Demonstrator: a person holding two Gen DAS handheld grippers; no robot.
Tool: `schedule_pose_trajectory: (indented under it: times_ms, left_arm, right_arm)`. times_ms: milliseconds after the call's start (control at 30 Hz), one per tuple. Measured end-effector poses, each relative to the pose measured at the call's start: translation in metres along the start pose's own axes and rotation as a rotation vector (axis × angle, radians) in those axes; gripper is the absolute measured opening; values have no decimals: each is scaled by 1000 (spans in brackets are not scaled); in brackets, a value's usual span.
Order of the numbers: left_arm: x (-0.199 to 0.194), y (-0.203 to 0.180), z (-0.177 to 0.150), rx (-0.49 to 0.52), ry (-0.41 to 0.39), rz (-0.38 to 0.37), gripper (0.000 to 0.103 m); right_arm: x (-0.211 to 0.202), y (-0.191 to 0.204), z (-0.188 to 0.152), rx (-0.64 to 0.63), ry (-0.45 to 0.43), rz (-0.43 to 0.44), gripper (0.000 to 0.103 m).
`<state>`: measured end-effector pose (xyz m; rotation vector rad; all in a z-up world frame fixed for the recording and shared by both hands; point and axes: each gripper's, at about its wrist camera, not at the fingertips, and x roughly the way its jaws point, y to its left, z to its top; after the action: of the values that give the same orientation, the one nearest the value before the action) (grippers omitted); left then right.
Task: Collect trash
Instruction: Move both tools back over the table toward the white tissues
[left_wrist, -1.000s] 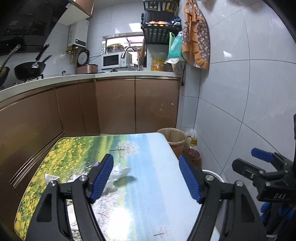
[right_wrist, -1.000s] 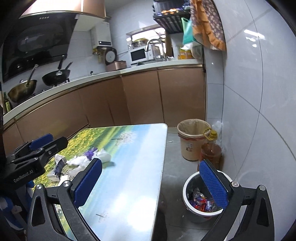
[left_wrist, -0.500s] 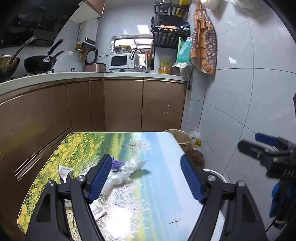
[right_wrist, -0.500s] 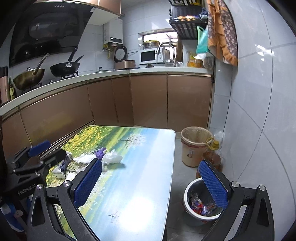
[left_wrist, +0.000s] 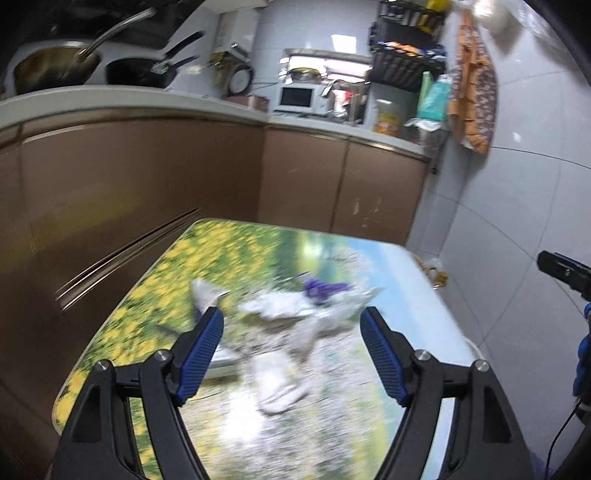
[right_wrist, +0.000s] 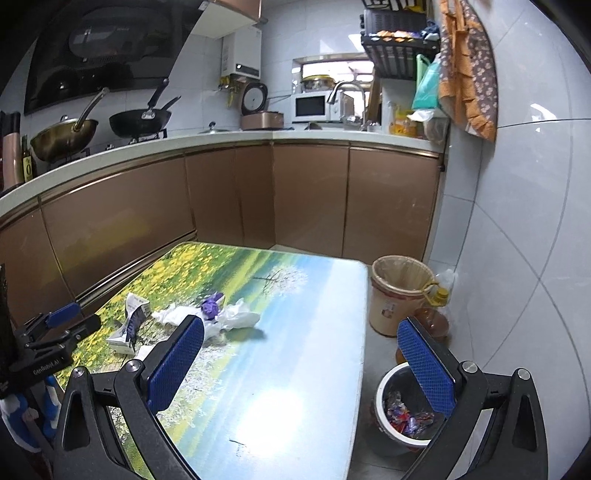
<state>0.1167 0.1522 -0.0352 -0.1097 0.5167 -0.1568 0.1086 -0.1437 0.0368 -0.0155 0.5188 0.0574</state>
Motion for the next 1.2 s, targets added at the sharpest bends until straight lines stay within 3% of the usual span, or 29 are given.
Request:
schedule_pose_trajectory:
  times_ms: [200, 367, 767, 900, 1200]
  left_arm:
    - [6, 44, -14, -32, 49, 36, 75]
    - [22, 57, -21, -44, 93, 35, 75]
    - [79, 27, -14, 48, 198, -61, 75]
    - [109, 22, -2, 26, 260, -78, 75]
    - [171, 8, 11, -8, 335, -22, 68]
  right_arm:
    - [30, 13, -5, -7, 58, 51, 97]
    - [62, 23, -10, 6, 115, 99, 90]
    - [133, 26, -24, 31, 222, 168, 75]
    - [154, 27, -24, 36, 236, 197, 73]
    - [208, 45, -14, 3, 253, 275, 69]
